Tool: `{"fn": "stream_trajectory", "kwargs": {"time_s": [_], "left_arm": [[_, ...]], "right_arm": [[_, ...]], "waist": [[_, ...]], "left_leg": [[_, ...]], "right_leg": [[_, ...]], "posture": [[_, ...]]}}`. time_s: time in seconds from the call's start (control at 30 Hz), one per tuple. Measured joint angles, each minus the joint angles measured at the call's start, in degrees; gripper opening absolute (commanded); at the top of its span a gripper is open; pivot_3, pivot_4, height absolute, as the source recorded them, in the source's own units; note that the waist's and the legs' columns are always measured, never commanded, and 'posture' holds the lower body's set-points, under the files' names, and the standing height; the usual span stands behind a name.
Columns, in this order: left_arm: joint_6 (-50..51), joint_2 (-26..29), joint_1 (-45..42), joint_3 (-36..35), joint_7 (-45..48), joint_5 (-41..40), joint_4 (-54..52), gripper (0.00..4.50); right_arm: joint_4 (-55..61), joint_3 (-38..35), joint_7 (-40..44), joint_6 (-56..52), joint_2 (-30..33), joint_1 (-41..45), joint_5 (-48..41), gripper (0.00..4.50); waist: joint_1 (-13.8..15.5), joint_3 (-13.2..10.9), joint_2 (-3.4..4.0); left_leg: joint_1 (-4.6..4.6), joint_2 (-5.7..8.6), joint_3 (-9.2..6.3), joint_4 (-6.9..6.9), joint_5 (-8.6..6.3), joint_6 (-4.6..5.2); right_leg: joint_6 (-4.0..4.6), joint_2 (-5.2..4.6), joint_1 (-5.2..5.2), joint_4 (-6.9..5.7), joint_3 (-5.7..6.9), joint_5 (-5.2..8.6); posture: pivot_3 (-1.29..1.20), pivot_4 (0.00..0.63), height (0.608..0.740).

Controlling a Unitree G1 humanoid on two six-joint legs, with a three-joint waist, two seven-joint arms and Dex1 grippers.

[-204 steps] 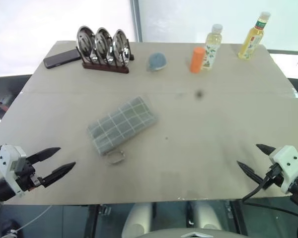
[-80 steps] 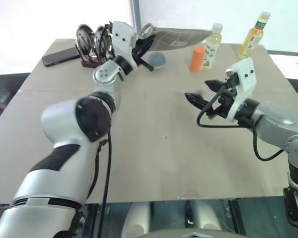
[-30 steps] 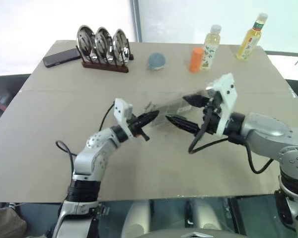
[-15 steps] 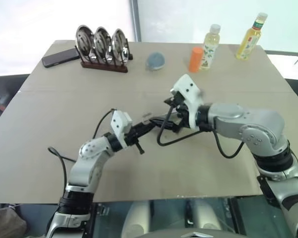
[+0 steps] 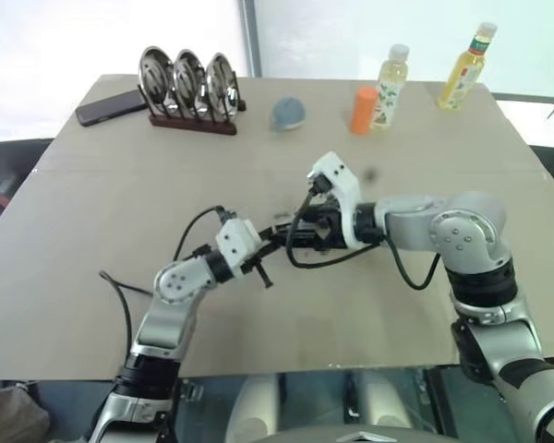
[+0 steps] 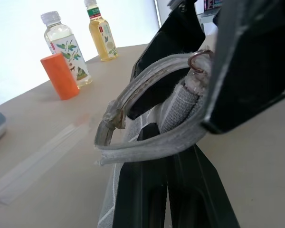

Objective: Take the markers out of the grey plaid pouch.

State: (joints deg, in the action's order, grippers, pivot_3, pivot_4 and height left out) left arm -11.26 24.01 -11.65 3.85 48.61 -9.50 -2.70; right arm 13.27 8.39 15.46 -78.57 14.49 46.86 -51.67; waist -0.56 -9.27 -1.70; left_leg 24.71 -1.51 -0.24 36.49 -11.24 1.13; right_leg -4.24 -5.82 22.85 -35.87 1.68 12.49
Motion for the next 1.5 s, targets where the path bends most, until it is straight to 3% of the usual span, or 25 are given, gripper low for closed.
{"fn": "stream_trajectory", "kwargs": {"time_s": [0.07,0.23,0.27,0.3,0.33,0.37,0.63,0.67,0.93,1.13,1.37,1.43,1.5], "left_arm": [[-0.87,0.05,-0.10,0.34,-0.20,0.64,0.36,0.00],[-1.10,0.05,-0.28,1.03,-1.09,1.40,0.51,0.00],[-1.09,0.11,-0.28,1.20,-1.22,1.44,0.50,0.00],[-1.06,0.11,-0.28,1.21,-1.26,1.46,0.50,0.00],[-0.77,0.15,-0.27,1.24,-1.44,1.48,0.47,0.00],[-0.39,0.22,-0.24,1.24,-1.51,1.48,0.38,0.00],[2.07,0.56,0.35,1.28,-1.87,0.15,-3.01,0.00],[5.20,-0.02,0.75,1.00,-1.27,-4.73,-3.69,0.00],[19.84,1.71,2.99,-5.15,4.87,-22.24,-3.18,0.00],[23.64,1.61,2.58,-5.95,5.39,-24.40,-2.97,0.00],[28.37,1.42,0.66,-6.14,4.14,-25.90,-3.15,0.00],[30.04,1.32,-0.44,-6.18,3.13,-26.28,-3.58,0.00],[31.38,1.05,-1.66,-5.99,2.36,-26.54,-4.00,0.00]], "right_arm": [[-0.65,-0.73,0.02,-0.85,-0.68,0.11,0.00,3.99],[-1.36,-2.16,0.47,-2.13,-1.21,0.29,0.34,1.72],[-1.36,-2.36,0.60,-2.33,-1.18,0.29,0.56,1.08],[-1.36,-2.42,0.69,-2.38,-1.18,0.29,0.58,0.90],[-1.28,-2.61,1.14,-2.44,-1.19,0.29,0.56,0.26],[-1.03,-2.83,1.36,-2.45,-1.12,0.28,0.60,0.07],[2.95,-9.40,0.98,-3.42,1.03,-1.22,-0.79,0.07],[4.84,-14.16,-1.09,-3.09,0.45,-2.16,-2.08,0.07],[7.22,-25.24,-9.28,5.89,3.79,-7.08,3.27,0.07],[7.21,-29.27,-11.46,11.11,6.25,-13.25,7.68,0.07],[10.02,-26.96,-8.98,13.58,9.82,-16.78,9.06,0.07],[13.74,-22.49,-4.25,14.94,15.57,-19.33,10.16,0.93],[17.71,-20.55,-1.39,15.05,17.50,-21.52,9.63,1.85]], "waist": [[-0.04,0.00,0.01],[-0.09,-0.02,0.03],[-0.11,-0.02,0.03],[-0.11,-0.02,0.03],[-0.13,-0.02,0.03],[-0.14,-0.02,0.03],[-0.14,-0.03,0.05],[-0.14,-0.04,0.07],[-0.02,-0.09,0.14],[-0.32,-0.12,0.20],[-0.12,-0.17,0.28],[0.14,-0.18,0.29],[0.14,-0.17,0.28]], "left_leg": [[0.01,0.00,0.01,0.00,0.00,0.00],[0.00,0.00,-0.01,-0.03,0.00,0.00],[0.00,0.00,-0.01,-0.04,0.00,0.00],[0.00,0.00,0.00,-0.04,0.00,0.00],[0.00,0.00,0.00,-0.04,0.00,0.00],[0.00,0.00,0.00,-0.04,0.00,0.00],[0.02,-0.01,0.02,-0.09,0.00,0.00],[0.02,-0.01,0.00,-0.11,0.00,0.00],[0.04,0.01,0.05,-0.12,0.00,0.00],[0.01,-0.01,0.08,-0.16,0.00,0.00],[0.04,-0.02,0.08,-0.16,0.00,0.00],[0.07,0.00,0.07,-0.16,0.00,0.00],[0.09,0.00,0.07,-0.17,0.00,0.00]], "right_leg": [[-0.01,0.00,0.00,0.01,0.00,0.00],[-0.01,0.00,0.03,0.00,0.00,0.00],[-0.01,0.01,0.04,0.00,0.00,0.00],[-0.01,0.01,0.04,0.00,0.00,0.00],[-0.01,0.00,0.04,0.00,0.00,0.00],[-0.01,0.00,0.04,0.00,0.00,0.00],[-0.01,-0.01,0.08,0.02,0.00,0.00],[-0.01,0.00,0.09,0.02,0.00,0.00],[-0.01,-0.03,0.10,0.06,-0.01,0.02],[-0.01,0.02,0.13,0.05,-0.08,0.02],[0.05,0.02,0.14,0.08,-0.09,0.05],[0.13,-0.01,0.14,0.15,-0.08,0.11],[0.12,0.00,0.14,0.18,-0.08,0.11]], "posture": [[0.00,0.150,0.740],[0.00,0.150,0.740],[0.00,0.150,0.740],[0.00,0.150,0.740],[0.00,0.150,0.740],[0.00,0.150,0.740],[0.00,0.150,0.740],[0.00,0.150,0.740],[0.00,0.150,0.740],[0.00,0.150,0.740],[0.00,0.150,0.740],[0.00,0.150,0.740],[0.00,0.150,0.740]]}}
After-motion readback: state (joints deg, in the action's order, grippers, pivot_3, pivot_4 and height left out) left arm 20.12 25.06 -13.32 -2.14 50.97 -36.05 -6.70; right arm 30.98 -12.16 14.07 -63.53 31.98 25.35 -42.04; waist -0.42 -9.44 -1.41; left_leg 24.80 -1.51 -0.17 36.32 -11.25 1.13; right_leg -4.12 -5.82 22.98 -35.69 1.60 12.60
